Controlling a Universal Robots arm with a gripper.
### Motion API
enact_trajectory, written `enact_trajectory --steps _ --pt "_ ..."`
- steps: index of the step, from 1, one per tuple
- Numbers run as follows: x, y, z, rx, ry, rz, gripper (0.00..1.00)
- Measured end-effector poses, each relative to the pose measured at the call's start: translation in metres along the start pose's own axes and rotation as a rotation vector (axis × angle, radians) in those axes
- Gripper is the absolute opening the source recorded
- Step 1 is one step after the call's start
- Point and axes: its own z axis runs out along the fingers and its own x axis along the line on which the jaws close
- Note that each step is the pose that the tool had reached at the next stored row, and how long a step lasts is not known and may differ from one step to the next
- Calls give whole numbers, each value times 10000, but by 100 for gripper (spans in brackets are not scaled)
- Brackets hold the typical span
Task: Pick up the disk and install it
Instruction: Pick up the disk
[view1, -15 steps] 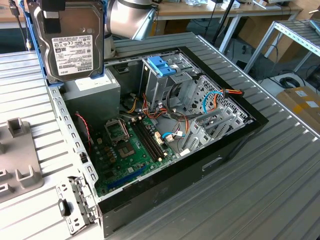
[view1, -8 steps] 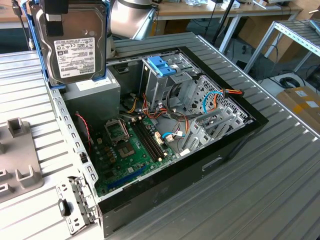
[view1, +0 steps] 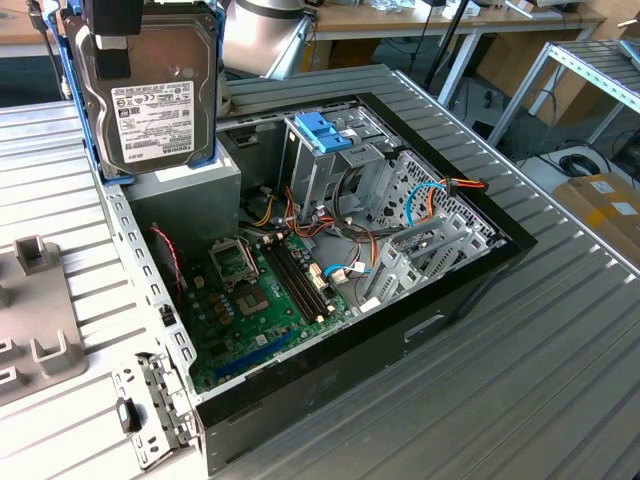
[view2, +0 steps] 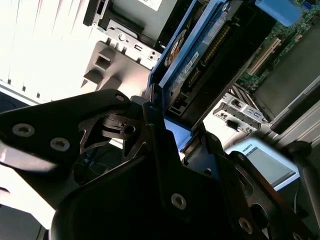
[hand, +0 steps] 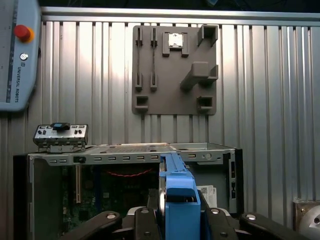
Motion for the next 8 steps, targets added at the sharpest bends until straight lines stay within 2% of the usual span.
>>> enact_trajectory --steps 8 --pt "77 -2 -5 0 1 -1 37"
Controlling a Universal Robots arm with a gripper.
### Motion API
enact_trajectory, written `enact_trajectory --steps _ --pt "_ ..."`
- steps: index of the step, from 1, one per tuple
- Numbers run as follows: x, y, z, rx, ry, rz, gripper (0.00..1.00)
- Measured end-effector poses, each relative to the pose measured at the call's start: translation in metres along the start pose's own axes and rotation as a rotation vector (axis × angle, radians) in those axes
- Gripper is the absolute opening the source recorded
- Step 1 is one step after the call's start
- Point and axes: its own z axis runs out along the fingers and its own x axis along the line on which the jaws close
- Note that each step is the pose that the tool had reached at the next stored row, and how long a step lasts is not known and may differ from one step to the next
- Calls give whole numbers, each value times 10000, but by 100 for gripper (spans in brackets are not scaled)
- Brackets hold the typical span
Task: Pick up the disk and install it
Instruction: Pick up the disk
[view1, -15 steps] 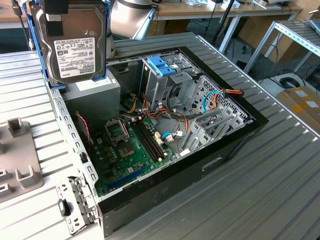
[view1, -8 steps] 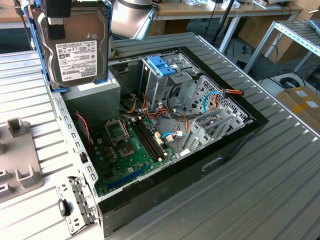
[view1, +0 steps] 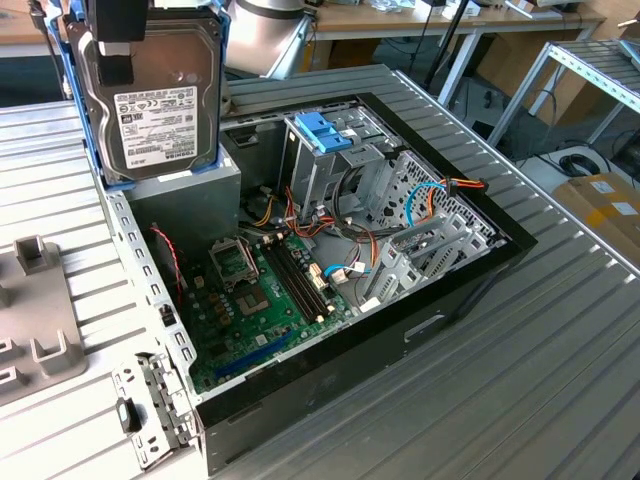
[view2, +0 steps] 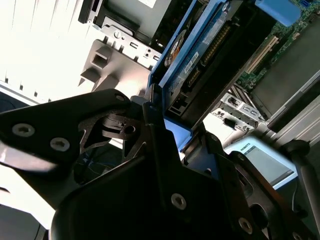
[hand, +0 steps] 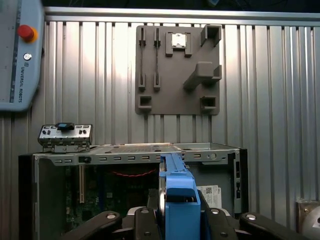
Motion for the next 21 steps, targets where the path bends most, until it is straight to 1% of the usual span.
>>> enact_trajectory --steps 16,18,21 --pt "151 -2 -9 -1 1 0 37" --pt "187 -2 -11 0 -1 0 37" --pt "220 -3 -13 0 -1 0 37"
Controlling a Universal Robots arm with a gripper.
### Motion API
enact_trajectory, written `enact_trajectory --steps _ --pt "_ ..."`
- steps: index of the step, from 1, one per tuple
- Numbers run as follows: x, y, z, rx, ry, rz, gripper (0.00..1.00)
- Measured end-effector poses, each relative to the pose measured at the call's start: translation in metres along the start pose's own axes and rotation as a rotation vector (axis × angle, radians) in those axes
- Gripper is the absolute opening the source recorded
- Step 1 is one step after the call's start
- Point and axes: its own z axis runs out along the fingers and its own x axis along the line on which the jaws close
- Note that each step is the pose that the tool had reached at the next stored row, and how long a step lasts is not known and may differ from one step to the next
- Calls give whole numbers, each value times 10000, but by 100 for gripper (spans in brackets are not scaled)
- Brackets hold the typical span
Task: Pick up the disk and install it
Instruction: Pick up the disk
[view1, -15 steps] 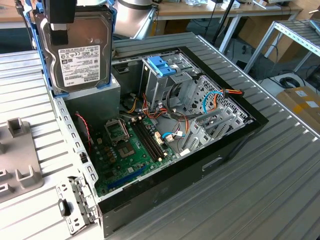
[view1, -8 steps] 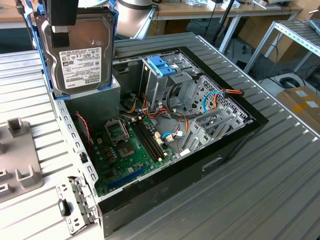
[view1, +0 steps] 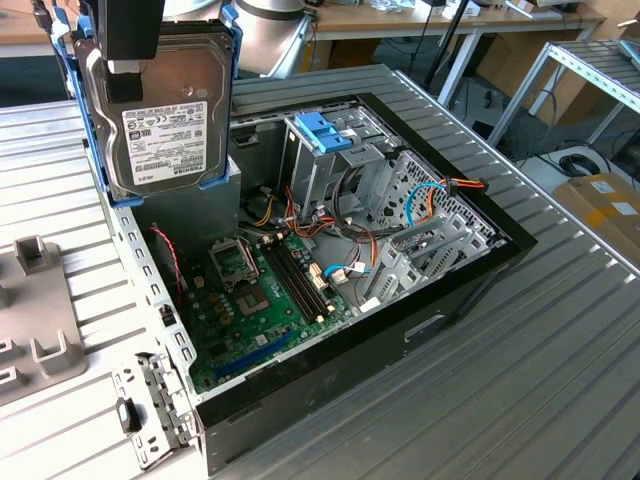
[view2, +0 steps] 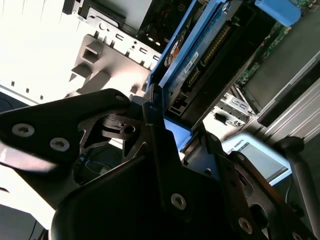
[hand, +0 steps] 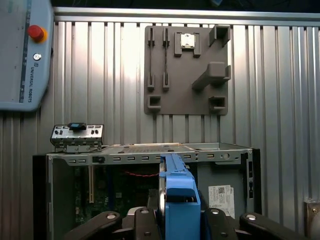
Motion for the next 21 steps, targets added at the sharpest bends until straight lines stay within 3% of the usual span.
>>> enact_trajectory --steps 21 --pt "218 -3 -14 0 1 0 37"
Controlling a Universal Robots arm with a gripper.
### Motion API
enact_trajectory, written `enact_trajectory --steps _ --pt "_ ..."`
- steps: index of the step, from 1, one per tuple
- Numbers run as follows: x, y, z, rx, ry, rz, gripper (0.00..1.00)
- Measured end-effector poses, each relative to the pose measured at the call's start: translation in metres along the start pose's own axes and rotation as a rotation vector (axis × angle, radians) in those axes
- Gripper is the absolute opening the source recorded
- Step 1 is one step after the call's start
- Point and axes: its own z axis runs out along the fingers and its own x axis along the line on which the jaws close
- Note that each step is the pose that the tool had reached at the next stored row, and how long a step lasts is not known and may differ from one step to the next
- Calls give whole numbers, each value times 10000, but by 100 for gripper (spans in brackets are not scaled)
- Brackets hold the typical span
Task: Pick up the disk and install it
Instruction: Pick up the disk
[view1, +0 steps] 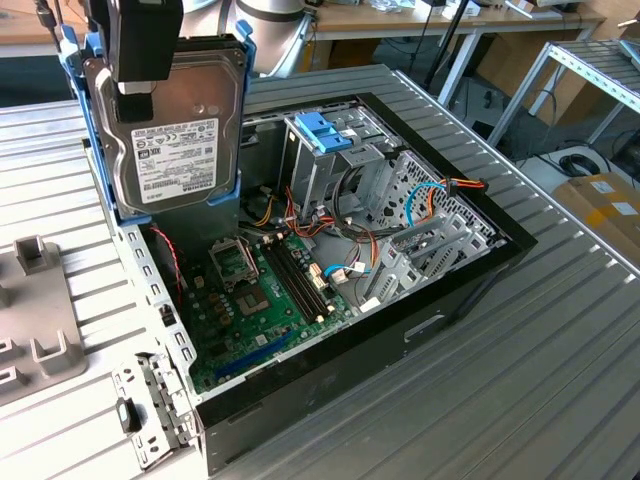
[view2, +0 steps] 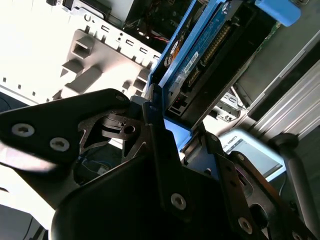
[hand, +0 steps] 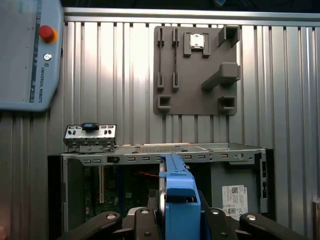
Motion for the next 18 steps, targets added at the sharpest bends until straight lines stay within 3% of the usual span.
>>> enact_trajectory --steps 6,11,18 --pt "51 -1 -3 0 0 0 37" --pt "354 -8 -22 0 0 0 37" --pt "430 -9 -27 0 0 2 37"
